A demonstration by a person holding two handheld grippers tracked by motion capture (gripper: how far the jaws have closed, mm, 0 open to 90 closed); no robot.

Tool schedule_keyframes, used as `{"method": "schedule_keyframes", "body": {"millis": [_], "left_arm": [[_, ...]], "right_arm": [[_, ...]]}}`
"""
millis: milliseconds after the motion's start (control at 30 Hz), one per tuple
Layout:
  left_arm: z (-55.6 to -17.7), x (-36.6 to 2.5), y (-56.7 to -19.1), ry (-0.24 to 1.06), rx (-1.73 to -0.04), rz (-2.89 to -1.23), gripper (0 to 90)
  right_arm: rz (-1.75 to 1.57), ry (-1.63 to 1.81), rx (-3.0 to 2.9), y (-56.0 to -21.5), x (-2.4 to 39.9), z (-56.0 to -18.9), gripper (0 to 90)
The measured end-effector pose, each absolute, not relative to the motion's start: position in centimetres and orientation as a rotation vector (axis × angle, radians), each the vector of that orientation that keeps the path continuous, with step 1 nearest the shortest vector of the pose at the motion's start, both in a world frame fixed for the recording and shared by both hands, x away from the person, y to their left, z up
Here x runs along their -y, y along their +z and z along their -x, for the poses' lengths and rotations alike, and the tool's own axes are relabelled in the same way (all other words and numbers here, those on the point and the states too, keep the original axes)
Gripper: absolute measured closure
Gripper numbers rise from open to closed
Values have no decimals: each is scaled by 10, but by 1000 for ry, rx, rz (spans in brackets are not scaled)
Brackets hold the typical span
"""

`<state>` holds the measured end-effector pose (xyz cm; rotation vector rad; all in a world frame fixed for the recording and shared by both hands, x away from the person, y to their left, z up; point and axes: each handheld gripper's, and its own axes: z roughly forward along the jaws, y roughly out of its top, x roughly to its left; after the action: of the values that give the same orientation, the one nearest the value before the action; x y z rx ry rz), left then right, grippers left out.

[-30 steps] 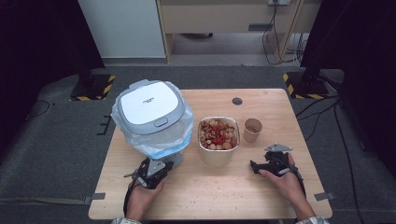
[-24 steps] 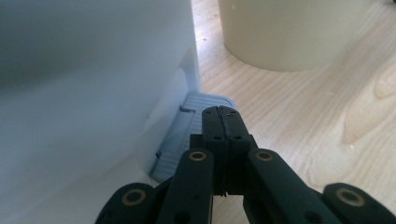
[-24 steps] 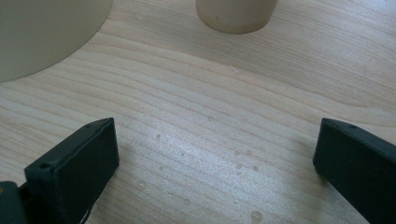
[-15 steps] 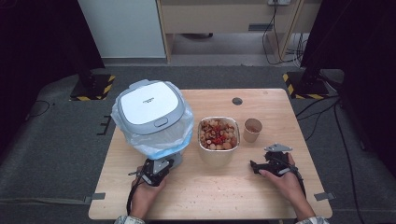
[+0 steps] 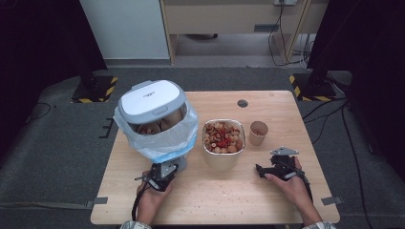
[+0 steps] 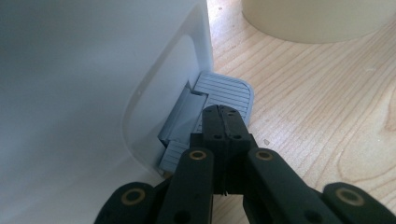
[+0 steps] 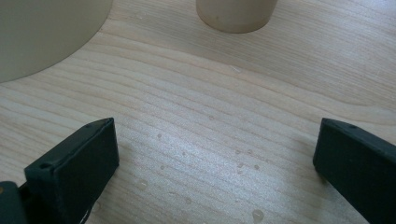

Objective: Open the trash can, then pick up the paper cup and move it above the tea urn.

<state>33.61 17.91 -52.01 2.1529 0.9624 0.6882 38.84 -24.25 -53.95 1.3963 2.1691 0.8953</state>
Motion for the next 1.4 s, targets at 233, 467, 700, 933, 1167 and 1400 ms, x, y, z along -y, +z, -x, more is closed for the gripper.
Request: {"method": "schedule_keyframes", "body": {"millis": [233,467,700,933,1167,1400], "left_arm": [[-338,-180,-524,669,-979,-2158,897],[-338,-181,-524,653,-992,-2150,898],[-339,-181,-524,650,-995,-2146,898],[-339,-181,-524,646,-1000,-2140,898],[-339,-182,-524,644,-998,-2138,898],[-339,-182,-524,644,-998,-2138,898]], "right_arm": [[-1399,893,-2168,-539,242,-388,6],[-1405,889,-2159,-540,241,-389,5],[-1408,889,-2157,-540,241,-389,5],[-1399,896,-2184,-537,244,-390,54],[-1398,919,-2157,-527,244,-391,63],[-1380,942,-2155,-502,238,-406,77]]}}
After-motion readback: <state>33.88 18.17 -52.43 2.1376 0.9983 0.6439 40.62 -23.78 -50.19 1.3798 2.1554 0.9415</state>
